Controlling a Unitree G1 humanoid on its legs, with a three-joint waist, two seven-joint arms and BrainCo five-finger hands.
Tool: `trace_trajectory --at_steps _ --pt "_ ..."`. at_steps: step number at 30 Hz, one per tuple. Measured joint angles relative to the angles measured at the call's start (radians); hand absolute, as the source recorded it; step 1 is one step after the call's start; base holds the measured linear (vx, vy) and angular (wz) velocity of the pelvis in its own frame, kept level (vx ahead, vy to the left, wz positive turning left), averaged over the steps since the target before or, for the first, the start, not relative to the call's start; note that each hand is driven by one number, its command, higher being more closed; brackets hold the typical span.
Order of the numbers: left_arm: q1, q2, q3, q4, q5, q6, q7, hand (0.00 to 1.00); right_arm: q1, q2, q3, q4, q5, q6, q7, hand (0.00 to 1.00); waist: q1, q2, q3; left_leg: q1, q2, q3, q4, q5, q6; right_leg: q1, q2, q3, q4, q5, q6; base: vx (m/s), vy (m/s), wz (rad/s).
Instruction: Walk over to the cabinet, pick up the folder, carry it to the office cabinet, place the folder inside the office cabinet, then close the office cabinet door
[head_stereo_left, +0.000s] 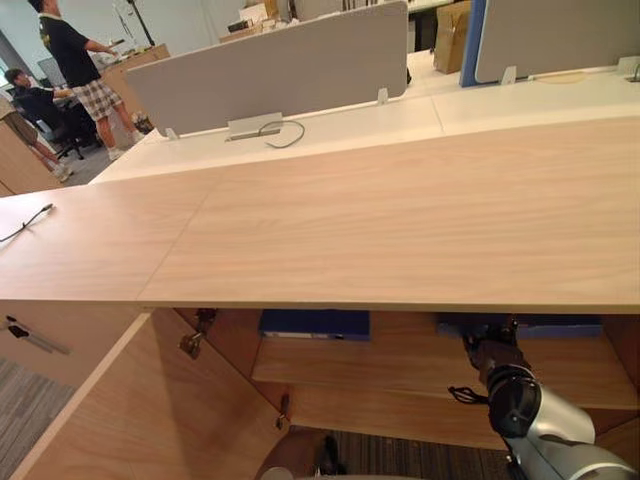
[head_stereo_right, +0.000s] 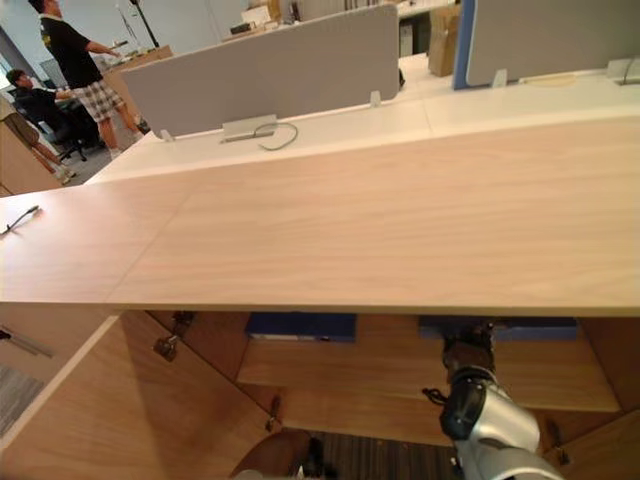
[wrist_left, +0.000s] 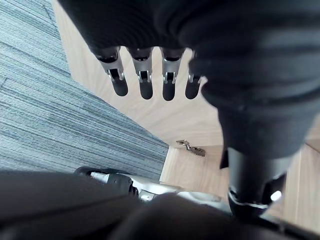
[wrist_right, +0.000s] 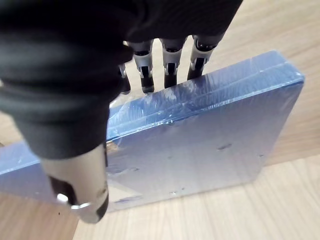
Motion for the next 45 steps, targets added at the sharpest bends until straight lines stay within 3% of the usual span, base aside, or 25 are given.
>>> trace_trajectory --at_steps 6,11,15,17,23,26,34,40,45 --pt "0.016 0.016 -0.042 -0.001 0.008 0.008 -0.006 0.00 0.066 -0.008 -0.039 0.041 -0.052 0.033 0.003 0.00 -0.019 0.001 0.002 0.151 0.004 -0.020 -0.145 0.069 -0.009 0.171 0.077 -0.049 -0.186 0.076 -0.005 0.00 -0.048 -0.02" --pt "0.012 0.034 -0.067 -0.028 0.012 0.016 -0.007 0.00 0.079 -0.008 -0.039 0.045 -0.134 0.084 0.038 0.00 -0.021 -0.002 0.005 0.189 0.022 -0.029 -0.236 0.123 -0.023 0.200 0.135 -0.053 -0.281 0.123 -0.025 -0.05 -0.043 -0.06" --pt "0.013 0.056 -0.091 -0.090 0.011 0.030 -0.007 0.00 0.093 -0.006 -0.038 0.059 -0.243 0.124 0.077 0.00 -0.023 -0.009 0.012 0.170 0.022 -0.050 -0.294 0.168 -0.027 0.189 0.163 -0.074 -0.332 0.151 -0.040 -0.10 -0.044 0.10" --pt "0.014 0.076 -0.110 -0.139 0.011 0.041 -0.019 0.00 0.098 0.000 -0.038 0.084 -0.325 0.161 0.102 0.00 -0.023 -0.012 0.014 0.120 0.034 -0.064 -0.312 0.191 -0.029 0.146 0.188 -0.078 -0.364 0.172 -0.053 -0.08 -0.018 0.09" --pt "-0.018 0.093 -0.116 -0.196 0.012 0.056 -0.054 0.00 0.121 0.020 -0.048 0.099 -0.498 0.207 0.160 0.00 -0.037 -0.023 0.044 -0.018 0.035 -0.119 -0.313 0.227 -0.018 0.070 0.238 -0.134 -0.431 0.225 -0.060 -0.01 -0.015 0.23" --pt "-0.043 0.091 -0.085 -0.175 0.018 0.056 -0.053 0.00 0.119 0.048 -0.081 0.099 -0.554 0.210 0.189 0.00 -0.040 -0.035 0.056 -0.039 0.038 -0.132 -0.318 0.232 -0.018 0.070 0.257 -0.151 -0.466 0.241 -0.065 0.00 -0.005 0.10" --pt "-0.038 0.065 -0.039 -0.175 0.035 0.055 -0.054 0.00 0.119 0.090 -0.058 0.057 -0.631 0.205 0.219 0.00 -0.040 -0.035 0.056 -0.039 0.043 -0.163 -0.347 0.259 -0.031 0.090 0.287 -0.188 -0.499 0.255 -0.069 -0.03 -0.054 0.10" --pt "-0.038 0.057 -0.019 -0.154 0.042 0.041 -0.053 0.00 0.123 0.123 -0.038 0.041 -0.634 0.200 0.236 0.00 -0.043 -0.035 0.056 -0.019 0.057 -0.185 -0.410 0.306 -0.048 0.107 0.326 -0.205 -0.549 0.269 -0.102 -0.07 -0.068 0.04" --pt "-0.046 0.044 0.019 -0.110 0.037 0.014 -0.054 0.00 0.141 0.192 -0.029 -0.011 -0.692 0.183 0.235 0.00 -0.044 -0.035 0.056 -0.007 0.089 -0.202 -0.460 0.335 -0.072 0.146 0.410 -0.215 -0.688 0.334 -0.128 -0.04 -0.076 -0.03"
